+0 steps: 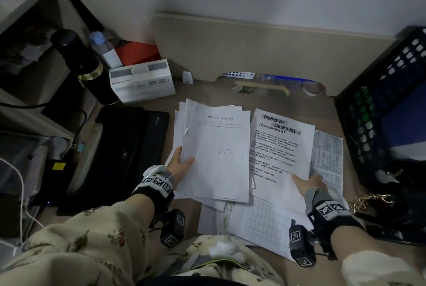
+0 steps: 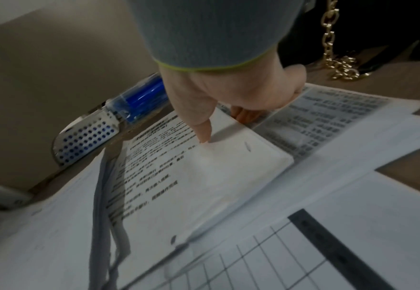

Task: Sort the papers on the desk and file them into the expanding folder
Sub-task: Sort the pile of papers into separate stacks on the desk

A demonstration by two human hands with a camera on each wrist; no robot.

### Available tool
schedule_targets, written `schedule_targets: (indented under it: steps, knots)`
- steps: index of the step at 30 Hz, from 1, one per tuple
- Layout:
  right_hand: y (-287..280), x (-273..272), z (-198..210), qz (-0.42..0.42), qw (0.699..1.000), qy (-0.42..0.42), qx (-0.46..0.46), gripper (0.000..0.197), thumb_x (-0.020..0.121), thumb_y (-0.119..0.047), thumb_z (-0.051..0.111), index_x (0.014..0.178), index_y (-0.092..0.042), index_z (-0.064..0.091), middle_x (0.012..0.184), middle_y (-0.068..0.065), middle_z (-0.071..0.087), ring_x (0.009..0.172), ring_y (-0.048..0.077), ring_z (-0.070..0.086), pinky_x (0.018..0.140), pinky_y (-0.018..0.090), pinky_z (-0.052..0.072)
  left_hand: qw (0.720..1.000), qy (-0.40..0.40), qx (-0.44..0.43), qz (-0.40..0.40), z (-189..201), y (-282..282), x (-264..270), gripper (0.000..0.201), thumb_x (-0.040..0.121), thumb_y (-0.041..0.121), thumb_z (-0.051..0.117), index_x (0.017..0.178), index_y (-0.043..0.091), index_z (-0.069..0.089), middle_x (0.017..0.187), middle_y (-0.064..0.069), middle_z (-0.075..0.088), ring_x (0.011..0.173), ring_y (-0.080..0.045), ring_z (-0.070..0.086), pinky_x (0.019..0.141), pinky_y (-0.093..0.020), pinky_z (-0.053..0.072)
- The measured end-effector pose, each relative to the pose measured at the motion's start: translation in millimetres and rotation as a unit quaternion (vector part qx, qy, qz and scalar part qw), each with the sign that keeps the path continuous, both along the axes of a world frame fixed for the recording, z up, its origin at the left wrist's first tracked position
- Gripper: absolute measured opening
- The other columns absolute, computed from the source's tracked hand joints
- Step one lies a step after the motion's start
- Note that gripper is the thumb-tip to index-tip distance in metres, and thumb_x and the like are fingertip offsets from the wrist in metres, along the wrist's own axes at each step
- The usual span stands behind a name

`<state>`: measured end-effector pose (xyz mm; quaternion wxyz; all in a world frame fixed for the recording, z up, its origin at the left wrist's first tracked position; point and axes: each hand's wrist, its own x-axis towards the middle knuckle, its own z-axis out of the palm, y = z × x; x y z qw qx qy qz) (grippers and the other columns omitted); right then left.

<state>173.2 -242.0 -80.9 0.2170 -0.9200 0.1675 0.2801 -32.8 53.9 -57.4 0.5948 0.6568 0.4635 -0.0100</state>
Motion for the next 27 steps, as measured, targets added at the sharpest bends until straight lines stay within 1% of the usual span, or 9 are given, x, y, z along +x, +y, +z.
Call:
schedule_targets:
  steps: [3, 5, 7, 9, 12, 15, 21, 24, 27]
  knots:
    - [-3, 0, 5, -0.001, 0.999, -0.013, 0.048, 0.052, 0.086, -0.036, 0.062, 0.126, -0.006, 0.050, 0.127, 0.020, 0.054, 0.113, 0.039, 0.054, 0.091, 0.038, 0.046, 0.999, 0.023, 0.018, -0.014, -1, -2, -2, 0.054, 0.096, 0.028, 0.056, 0.144, 0.022, 0.032, 0.129, -0.007, 0.055, 0.115, -0.031, 0.056, 0.101, -0.045, 0.045]
    - [-4, -1, 8, -0.038, 0.990, -0.049, 0.125, 0.034, 0.087, -0.026, 0.063, 0.114, -0.005, 0.059, 0.120, 0.019, 0.059, 0.108, 0.038, 0.056, 0.087, 0.039, 0.046, 0.999, 0.031, 0.021, -0.019, 0, -2, -1, 0.054, 0.098, 0.029, 0.053, 0.146, 0.022, 0.029, 0.128, -0.007, 0.055, 0.114, -0.031, 0.055, 0.098, -0.041, 0.046]
    - [1, -3, 16, -0.073, 0.972, -0.039, 0.222, 0.029, 0.088, -0.019, 0.063, 0.115, -0.007, 0.062, 0.114, 0.010, 0.063, 0.106, 0.034, 0.059, 0.089, 0.040, 0.047, 0.999, 0.033, 0.024, -0.021, 0, -2, 0, 0.054, 0.099, 0.029, 0.051, 0.146, 0.022, 0.028, 0.129, -0.007, 0.055, 0.114, -0.031, 0.055, 0.097, -0.040, 0.045]
    - [6, -3, 20, -0.075, 0.959, 0.009, 0.272, 0.035, 0.090, -0.017, 0.062, 0.123, -0.006, 0.058, 0.113, 0.005, 0.061, 0.111, 0.031, 0.057, 0.094, 0.037, 0.044, 0.999, 0.037, 0.027, -0.020, -1, -2, 0, 0.054, 0.099, 0.029, 0.051, 0.147, 0.023, 0.027, 0.131, -0.008, 0.054, 0.115, -0.031, 0.054, 0.098, -0.041, 0.045]
    - [10, -3, 24, -0.030, 0.976, 0.030, 0.214, 0.039, 0.093, -0.017, 0.056, 0.128, -0.001, 0.052, 0.127, 0.013, 0.058, 0.117, 0.034, 0.054, 0.102, 0.042, 0.041, 0.999, 0.040, 0.024, -0.019, -2, -2, 1, 0.055, 0.099, 0.028, 0.050, 0.148, 0.022, 0.025, 0.134, -0.008, 0.052, 0.117, -0.030, 0.053, 0.096, -0.036, 0.043]
    - [9, 0, 29, -0.008, 0.989, -0.019, 0.149, 0.042, 0.096, -0.018, 0.049, 0.134, -0.001, 0.047, 0.136, 0.017, 0.051, 0.123, 0.037, 0.049, 0.105, 0.042, 0.039, 0.999, 0.038, 0.022, -0.013, -1, -3, 2, 0.055, 0.100, 0.025, 0.049, 0.149, 0.021, 0.024, 0.134, -0.008, 0.051, 0.119, -0.030, 0.052, 0.092, -0.033, 0.042]
    - [5, 5, 66, -0.062, 0.979, -0.164, 0.100, 0.038, 0.100, -0.022, 0.038, 0.133, -0.004, 0.048, 0.131, 0.026, 0.052, 0.118, 0.045, 0.049, 0.099, 0.047, 0.038, 0.999, 0.024, 0.025, 0.003, 3, -7, 3, 0.055, 0.100, 0.022, 0.050, 0.149, 0.019, 0.025, 0.136, -0.011, 0.050, 0.120, -0.032, 0.050, 0.099, -0.039, 0.042]
    - [3, 8, 77, -0.122, 0.967, -0.196, 0.110, 0.042, 0.100, -0.027, 0.036, 0.135, -0.005, 0.045, 0.134, 0.026, 0.049, 0.121, 0.045, 0.047, 0.100, 0.049, 0.037, 1.000, 0.004, 0.020, 0.015, 7, -9, 4, 0.051, 0.099, 0.024, 0.050, 0.146, 0.020, 0.029, 0.128, -0.009, 0.053, 0.109, -0.028, 0.054, 0.090, -0.036, 0.045]
    - [9, 6, 80, -0.126, 0.962, -0.177, 0.166, 0.041, 0.098, -0.022, 0.042, 0.131, 0.000, 0.047, 0.130, 0.023, 0.054, 0.118, 0.041, 0.051, 0.097, 0.042, 0.039, 0.999, -0.010, 0.014, 0.030, 10, -13, 6, 0.044, 0.098, 0.023, 0.051, 0.138, 0.018, 0.035, 0.122, -0.010, 0.057, 0.100, -0.027, 0.057, 0.085, -0.036, 0.047]
